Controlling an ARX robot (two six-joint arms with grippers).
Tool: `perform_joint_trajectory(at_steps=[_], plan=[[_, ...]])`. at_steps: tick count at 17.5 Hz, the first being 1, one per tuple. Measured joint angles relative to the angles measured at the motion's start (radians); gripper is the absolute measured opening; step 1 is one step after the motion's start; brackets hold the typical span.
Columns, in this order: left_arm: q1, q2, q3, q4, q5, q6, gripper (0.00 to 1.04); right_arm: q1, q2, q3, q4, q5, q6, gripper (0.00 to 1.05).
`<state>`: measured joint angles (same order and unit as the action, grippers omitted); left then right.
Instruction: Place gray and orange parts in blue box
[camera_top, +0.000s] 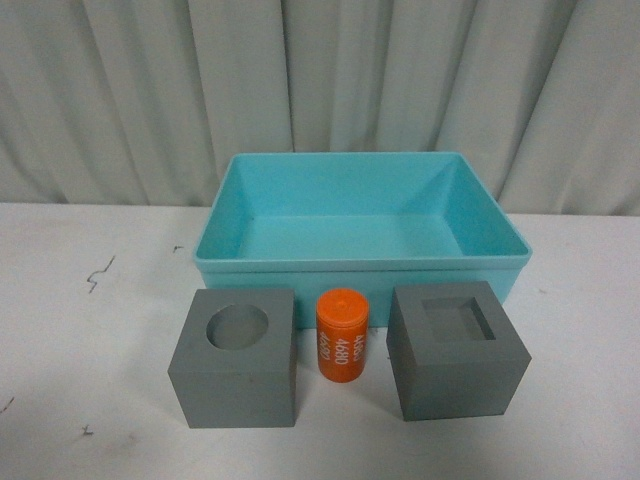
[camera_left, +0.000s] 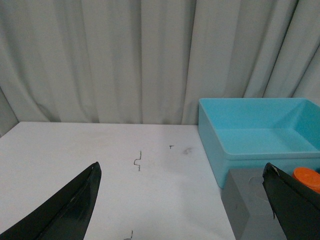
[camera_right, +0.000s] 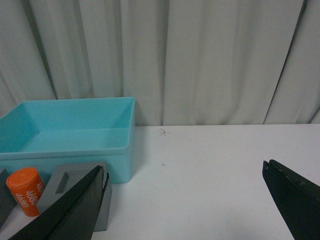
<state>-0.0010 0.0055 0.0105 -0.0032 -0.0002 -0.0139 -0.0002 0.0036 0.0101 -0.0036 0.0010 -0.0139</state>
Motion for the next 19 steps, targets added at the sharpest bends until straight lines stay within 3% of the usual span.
perform_joint_trajectory(at_steps=[19], plan=[[0.000,0.000,0.000,0.000,0.000,0.000,0.98,0.000,0.000,0.000,0.000,0.000,0.000,0.98]])
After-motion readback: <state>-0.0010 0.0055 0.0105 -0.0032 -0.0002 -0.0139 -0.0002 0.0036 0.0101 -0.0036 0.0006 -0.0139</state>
